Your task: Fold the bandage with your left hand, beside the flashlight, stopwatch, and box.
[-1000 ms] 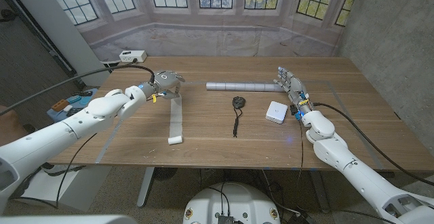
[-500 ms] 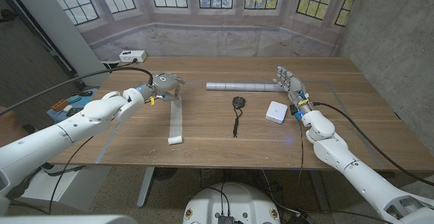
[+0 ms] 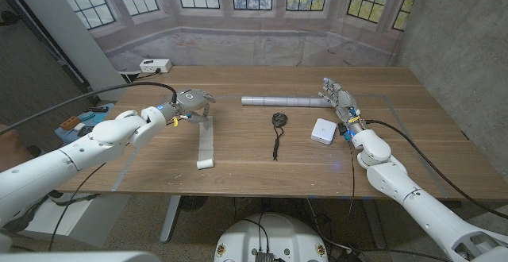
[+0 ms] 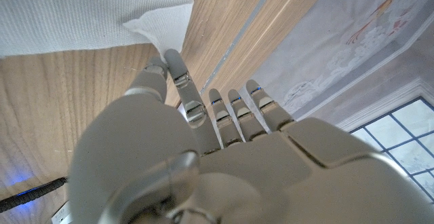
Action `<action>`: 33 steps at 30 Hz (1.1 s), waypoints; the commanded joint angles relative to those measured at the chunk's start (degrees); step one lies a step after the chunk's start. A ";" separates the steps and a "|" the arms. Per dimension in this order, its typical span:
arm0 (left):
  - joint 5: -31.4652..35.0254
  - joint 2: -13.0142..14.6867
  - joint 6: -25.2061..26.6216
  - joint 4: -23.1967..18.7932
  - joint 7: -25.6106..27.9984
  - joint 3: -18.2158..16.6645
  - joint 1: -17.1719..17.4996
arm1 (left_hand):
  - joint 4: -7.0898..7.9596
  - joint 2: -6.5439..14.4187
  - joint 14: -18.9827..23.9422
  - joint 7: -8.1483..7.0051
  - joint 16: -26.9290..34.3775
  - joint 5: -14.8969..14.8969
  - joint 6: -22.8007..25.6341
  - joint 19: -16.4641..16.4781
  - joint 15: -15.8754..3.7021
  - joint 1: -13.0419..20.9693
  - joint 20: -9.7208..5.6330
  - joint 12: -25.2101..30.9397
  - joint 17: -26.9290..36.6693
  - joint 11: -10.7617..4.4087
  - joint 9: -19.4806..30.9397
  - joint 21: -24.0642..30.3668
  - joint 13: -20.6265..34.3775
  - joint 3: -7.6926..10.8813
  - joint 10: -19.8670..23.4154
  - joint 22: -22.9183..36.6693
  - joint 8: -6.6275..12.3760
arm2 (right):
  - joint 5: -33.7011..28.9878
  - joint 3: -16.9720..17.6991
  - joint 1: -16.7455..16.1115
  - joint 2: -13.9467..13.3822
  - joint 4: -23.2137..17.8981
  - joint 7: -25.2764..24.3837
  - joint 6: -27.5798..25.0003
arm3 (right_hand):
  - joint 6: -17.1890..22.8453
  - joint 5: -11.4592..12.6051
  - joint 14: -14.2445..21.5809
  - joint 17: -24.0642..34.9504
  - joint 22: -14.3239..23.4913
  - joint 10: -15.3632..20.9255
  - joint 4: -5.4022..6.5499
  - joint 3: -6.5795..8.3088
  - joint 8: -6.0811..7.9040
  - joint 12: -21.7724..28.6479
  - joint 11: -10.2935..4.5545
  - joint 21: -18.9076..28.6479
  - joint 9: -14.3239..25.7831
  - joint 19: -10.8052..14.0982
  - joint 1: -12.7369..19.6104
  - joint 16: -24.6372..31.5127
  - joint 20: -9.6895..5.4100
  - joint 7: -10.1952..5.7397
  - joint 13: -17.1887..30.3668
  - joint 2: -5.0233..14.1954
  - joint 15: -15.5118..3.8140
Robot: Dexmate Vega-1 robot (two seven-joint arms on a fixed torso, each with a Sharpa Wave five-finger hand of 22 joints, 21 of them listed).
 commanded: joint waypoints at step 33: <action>-2.48 3.15 -2.20 -7.14 -3.29 -3.73 6.13 | 0.12 0.01 0.01 -0.20 -0.11 -0.04 -0.21 -0.19 0.12 0.26 -0.33 -0.31 0.27 0.07 -0.17 -0.39 0.17 0.26 0.33 0.21 0.83 | -1.49 0.05 0.68 -1.74 -1.69 -0.31 -1.40 | 0.40 0.02 0.50 0.03 0.30 0.13 0.05 -0.22 -0.06 -0.08 0.12 0.00 0.17 0.30 0.39 0.02 -1.43 -0.06 0.26 -0.26 -0.76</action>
